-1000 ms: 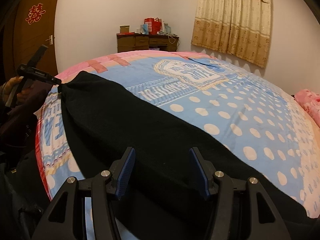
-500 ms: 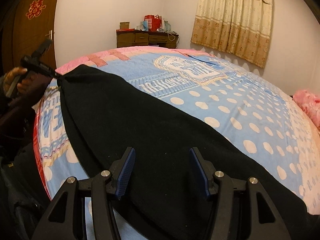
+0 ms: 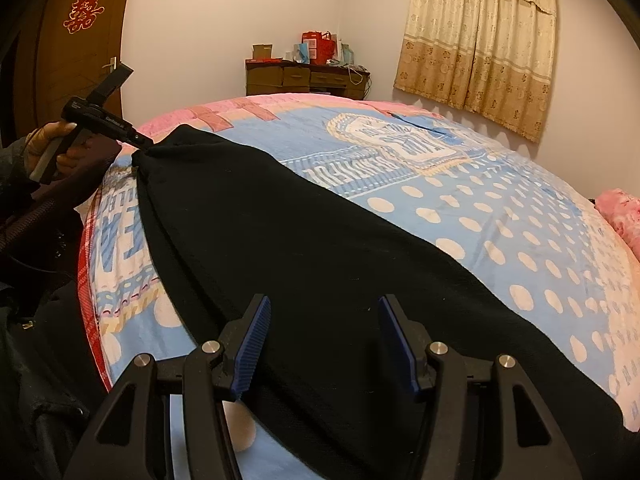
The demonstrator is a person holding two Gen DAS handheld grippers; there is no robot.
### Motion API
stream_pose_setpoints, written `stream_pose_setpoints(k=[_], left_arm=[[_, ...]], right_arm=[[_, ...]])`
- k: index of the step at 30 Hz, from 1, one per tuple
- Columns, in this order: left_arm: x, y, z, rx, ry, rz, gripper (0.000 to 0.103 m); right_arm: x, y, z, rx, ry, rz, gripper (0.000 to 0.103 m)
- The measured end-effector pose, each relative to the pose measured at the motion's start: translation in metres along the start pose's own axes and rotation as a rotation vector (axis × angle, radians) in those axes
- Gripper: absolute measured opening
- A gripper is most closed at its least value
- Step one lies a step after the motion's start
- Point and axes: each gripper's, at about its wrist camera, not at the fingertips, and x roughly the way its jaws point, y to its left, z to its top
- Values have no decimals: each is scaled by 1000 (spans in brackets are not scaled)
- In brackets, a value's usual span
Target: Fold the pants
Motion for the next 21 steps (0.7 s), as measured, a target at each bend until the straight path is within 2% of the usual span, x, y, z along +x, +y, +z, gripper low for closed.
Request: stream_pose_setpoints(k=[1, 4, 5, 6, 9, 14, 17, 19, 21], left_arm=[[4, 2, 1, -7, 7, -8, 36], [13, 5, 1, -33, 27, -29, 26], [13, 4, 0, -23, 20, -29, 14], [11, 1, 0, -6, 14, -24, 10], [3, -3, 2, 23, 0, 1, 8], [-23, 2, 32, 41, -84, 4, 8], [-12, -2, 40, 85, -57, 43, 8], [12, -4, 36, 117, 3, 86, 8], [25, 1, 31, 94, 30, 79, 9]], right_arm=[[1, 0, 0, 3, 1, 2, 58], [2, 1, 0, 2, 2, 2, 58], [2, 2, 0, 3, 1, 3, 58], [2, 2, -1, 5, 0, 4, 58], [4, 2, -2, 9, 2, 7, 58], [5, 4, -2, 3, 8, 5, 58], [3, 5, -2, 11, 3, 10, 58], [4, 7, -4, 15, 10, 12, 58], [7, 10, -7, 12, 26, 10, 58]])
